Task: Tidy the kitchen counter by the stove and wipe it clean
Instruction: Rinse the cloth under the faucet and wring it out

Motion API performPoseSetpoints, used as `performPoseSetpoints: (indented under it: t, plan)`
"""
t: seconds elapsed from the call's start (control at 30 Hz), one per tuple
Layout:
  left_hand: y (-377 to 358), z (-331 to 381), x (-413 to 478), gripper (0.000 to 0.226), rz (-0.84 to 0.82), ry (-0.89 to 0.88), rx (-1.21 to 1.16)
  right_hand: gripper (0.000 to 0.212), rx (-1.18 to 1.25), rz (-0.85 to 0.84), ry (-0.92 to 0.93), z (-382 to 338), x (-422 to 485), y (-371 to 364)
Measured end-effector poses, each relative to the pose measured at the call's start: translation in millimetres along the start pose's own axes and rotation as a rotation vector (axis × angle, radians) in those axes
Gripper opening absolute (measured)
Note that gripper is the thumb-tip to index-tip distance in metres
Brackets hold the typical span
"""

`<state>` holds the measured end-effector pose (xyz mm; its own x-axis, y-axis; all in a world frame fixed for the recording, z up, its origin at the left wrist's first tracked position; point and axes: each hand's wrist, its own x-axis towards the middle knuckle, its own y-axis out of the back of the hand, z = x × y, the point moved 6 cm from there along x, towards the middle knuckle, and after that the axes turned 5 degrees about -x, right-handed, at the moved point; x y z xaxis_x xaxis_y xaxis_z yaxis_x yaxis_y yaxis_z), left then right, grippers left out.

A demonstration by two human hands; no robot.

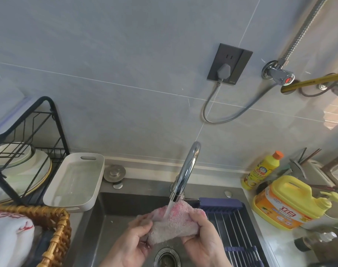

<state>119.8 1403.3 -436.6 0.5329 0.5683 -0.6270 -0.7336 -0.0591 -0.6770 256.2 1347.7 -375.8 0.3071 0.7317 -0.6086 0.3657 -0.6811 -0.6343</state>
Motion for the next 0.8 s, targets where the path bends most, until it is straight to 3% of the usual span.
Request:
performPoseSetpoints:
  t: [0.07, 0.17, 0.3, 0.4, 0.47, 0.57, 0.67, 0.73, 0.8]
  plan:
    - [-4.2, 1.4, -5.1, 0.025, 0.027, 0.021, -0.077, 0.017, -0.008, -0.012, -0.038, 6.0, 0.6, -3.8]
    - [-16.0, 2.3, -13.4, 0.03, 0.0, 0.102, -0.202, 0.026, -0.001, -0.019, -0.076, 16.4, 2.2, -9.2]
    - [-12.0, -3.0, -17.8, 0.044, 0.005, 0.161, -0.097, 0.031, -0.021, -0.061, -0.088, 22.3, 5.1, -13.7]
    - [-1.9, 5.0, -13.3, 0.035, 0.029, 0.025, -0.005, 0.035, -0.061, -0.083, -0.103, 23.6, 9.4, -9.8]
    - [-1.9, 13.8, -5.7, 0.041, 0.078, -0.005, -0.037, 0.04, -0.118, -0.109, -0.124, 23.6, 11.3, -6.7]
    - [-10.5, 15.9, -8.9, 0.038, -0.015, 0.052, -0.124, 0.052, -0.148, -0.145, -0.154, 25.4, 12.8, -0.9]
    - [-19.2, 12.9, -11.5, 0.032, -0.016, 0.098, -0.031, 0.066, -0.157, -0.243, -0.125, 24.8, 7.6, -7.7]
    - [-23.1, 9.0, -9.6, 0.026, -0.035, 0.066, 0.018, 0.054, -0.229, -0.226, -0.118, 31.3, 6.0, -19.3]
    - [-22.8, 6.8, -7.5, 0.035, -0.029, 0.051, -0.041, 0.035, -0.559, -0.087, -0.091, 36.0, 10.1, -13.0]
